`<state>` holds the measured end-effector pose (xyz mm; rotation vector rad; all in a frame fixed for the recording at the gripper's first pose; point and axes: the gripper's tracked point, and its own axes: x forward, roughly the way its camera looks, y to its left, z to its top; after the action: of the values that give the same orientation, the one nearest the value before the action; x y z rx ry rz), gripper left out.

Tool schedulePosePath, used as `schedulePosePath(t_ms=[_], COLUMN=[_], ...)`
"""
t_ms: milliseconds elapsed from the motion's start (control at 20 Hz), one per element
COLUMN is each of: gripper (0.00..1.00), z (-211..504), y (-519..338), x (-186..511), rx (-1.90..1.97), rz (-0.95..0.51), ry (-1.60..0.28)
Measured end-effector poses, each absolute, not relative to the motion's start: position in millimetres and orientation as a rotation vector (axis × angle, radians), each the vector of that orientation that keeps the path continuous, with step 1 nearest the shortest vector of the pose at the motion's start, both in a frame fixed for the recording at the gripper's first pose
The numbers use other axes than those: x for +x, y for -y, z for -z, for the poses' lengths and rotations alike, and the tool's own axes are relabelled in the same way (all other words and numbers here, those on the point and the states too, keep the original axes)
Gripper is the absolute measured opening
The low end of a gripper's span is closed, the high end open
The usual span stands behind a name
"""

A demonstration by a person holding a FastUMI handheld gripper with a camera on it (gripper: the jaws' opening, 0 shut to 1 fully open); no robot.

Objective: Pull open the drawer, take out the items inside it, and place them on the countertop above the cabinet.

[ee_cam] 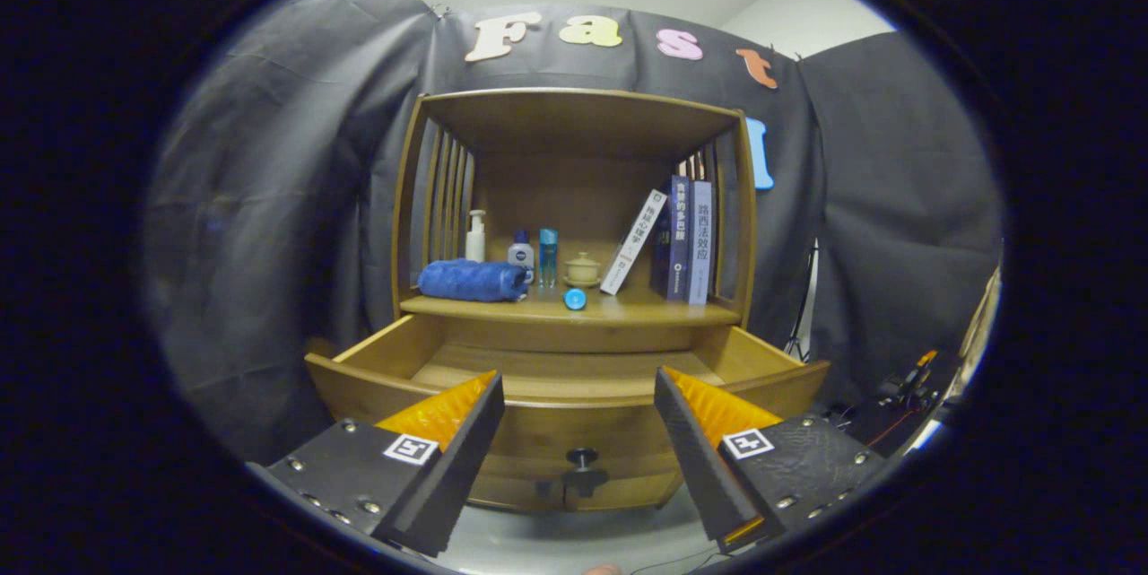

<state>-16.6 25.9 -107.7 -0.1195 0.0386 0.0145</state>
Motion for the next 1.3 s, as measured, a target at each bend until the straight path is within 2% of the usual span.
schedulePosePath(t_ms=[700,1300], gripper=[1.00,0.99], z=[198,191], y=[-21,-33], x=[25,63], rx=[-0.092,-0.037], rz=[-0.047,-0.049], ry=[-0.137,-0.119])
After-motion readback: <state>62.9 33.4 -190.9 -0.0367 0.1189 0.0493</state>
